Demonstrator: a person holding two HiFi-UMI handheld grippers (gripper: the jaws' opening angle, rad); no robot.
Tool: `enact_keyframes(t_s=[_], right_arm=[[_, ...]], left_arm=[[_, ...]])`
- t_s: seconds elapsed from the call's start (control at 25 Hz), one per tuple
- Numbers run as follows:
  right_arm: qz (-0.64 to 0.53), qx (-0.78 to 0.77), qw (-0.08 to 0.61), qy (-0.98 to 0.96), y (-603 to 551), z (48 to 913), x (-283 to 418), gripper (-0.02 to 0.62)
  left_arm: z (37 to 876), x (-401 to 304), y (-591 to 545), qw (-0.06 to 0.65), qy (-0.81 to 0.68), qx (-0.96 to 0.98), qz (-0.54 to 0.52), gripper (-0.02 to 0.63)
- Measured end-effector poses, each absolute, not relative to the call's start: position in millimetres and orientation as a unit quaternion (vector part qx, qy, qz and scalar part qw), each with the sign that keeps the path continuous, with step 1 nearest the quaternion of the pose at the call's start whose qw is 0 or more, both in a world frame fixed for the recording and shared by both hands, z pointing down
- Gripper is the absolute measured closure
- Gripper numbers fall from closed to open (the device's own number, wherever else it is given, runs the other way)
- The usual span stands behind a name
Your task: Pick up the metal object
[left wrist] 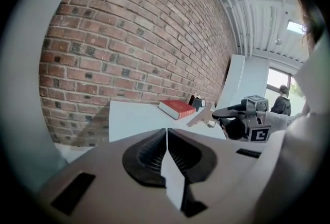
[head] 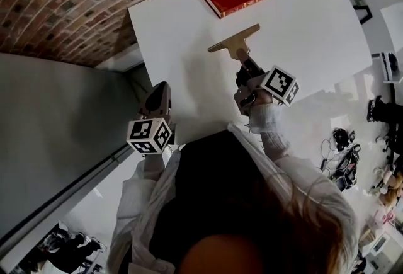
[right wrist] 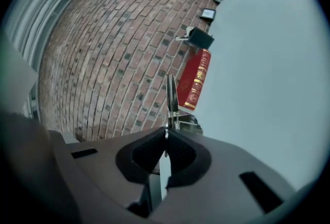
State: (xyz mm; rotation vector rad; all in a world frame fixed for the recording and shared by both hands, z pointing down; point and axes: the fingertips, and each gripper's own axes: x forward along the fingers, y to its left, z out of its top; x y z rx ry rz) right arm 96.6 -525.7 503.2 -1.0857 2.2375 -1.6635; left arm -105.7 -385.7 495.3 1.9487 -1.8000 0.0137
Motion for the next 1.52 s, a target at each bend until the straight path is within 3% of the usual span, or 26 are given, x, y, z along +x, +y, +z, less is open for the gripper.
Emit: enact_keyframes(t_s=[0.56, 1.04, 1.52], right_arm=[[-0.403, -0.363, -0.009, 0.84, -416, 459, 79, 0.583], [-0.211, -0.367, -0.135, 0.896, -314, 462, 70, 0.583], [-0.133, -0.32, -0.21, 0.914, -263, 478, 55, 0.583]], left_arm=[[460, -112, -299, 0.204, -0.657, 0.726, -0.011, 0.583], [462, -127, -203, 0.192, -0.677, 0.711, -0.001, 0.583], [450, -146, -155, 0.163, -0.692, 0.703, 0.009, 0.583]])
